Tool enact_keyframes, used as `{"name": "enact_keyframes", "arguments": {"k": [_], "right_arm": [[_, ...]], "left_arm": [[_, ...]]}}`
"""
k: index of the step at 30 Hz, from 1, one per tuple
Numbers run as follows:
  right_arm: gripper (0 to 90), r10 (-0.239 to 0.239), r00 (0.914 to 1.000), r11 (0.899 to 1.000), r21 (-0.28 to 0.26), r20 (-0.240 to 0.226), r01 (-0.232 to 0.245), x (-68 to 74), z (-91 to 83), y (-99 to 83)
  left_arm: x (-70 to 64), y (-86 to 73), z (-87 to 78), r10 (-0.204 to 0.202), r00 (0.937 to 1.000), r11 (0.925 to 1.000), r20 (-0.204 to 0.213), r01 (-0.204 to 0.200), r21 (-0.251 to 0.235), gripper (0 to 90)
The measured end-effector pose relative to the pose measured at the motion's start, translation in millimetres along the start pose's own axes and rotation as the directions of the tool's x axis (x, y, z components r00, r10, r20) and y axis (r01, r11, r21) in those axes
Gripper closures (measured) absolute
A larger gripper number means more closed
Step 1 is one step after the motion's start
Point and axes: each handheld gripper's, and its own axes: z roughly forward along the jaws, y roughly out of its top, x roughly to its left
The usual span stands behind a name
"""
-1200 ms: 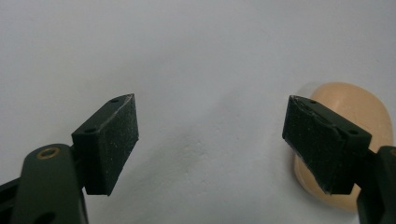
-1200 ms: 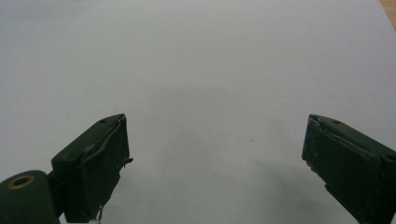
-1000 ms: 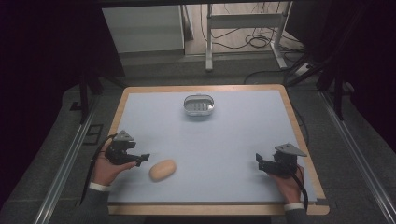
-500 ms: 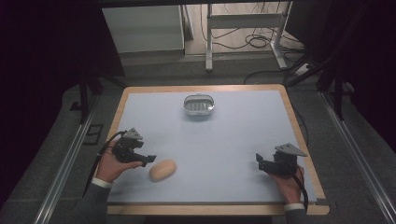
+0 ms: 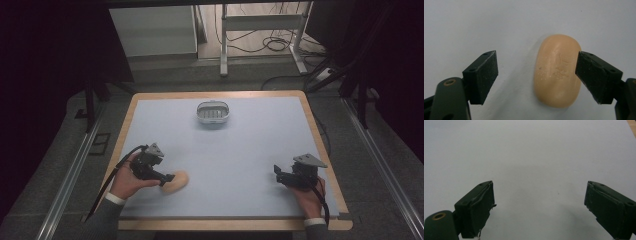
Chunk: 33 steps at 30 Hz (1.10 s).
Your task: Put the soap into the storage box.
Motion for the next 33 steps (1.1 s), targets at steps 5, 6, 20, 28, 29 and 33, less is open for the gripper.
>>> {"name": "enact_keyframes", "arguments": {"k": [5,6,20,28,29,33], "right_arm": [[9.5,-0.003,1.0,1.0,0.003,0.002,0.003,0.3,0.1,0.1],[9.6,-0.006,1.0,1.0,0.005,0.004,0.006,0.5,0.0,0.0],[9.7,-0.005,0.9999,1.0,0.005,0.009,0.005,0.7,0.2,0.0],[9.7,-0.003,1.0,1.0,0.005,0.008,0.003,0.2,0.3,0.0],[9.7,-0.003,0.9999,1.0,0.005,0.011,0.003,0.2,0.4,0.0],[9.7,-0.003,0.9999,1.0,0.006,0.01,0.003,0.1,0.3,0.0]], "left_arm": [[-4.5,2.6,3.8,0.015,0.9999,0.9998,0.006,-0.015,0.015,18.7],[-6.5,3.3,6.0,0.02,0.9998,0.9995,0.01,-0.02,0.023,18.7],[-18.4,3.1,23.3,0.057,0.9975,0.9931,0.042,-0.061,0.101,19.1],[-20.0,3.2,32.3,0.062,0.9968,0.9881,0.05,-0.068,0.138,22.5],[-19.9,3.0,33.1,0.062,0.9969,0.9876,0.048,-0.068,0.142,23.0],[-20.4,2.2,34.5,0.057,0.9971,0.9875,0.05,-0.064,0.144,28.4]]}}
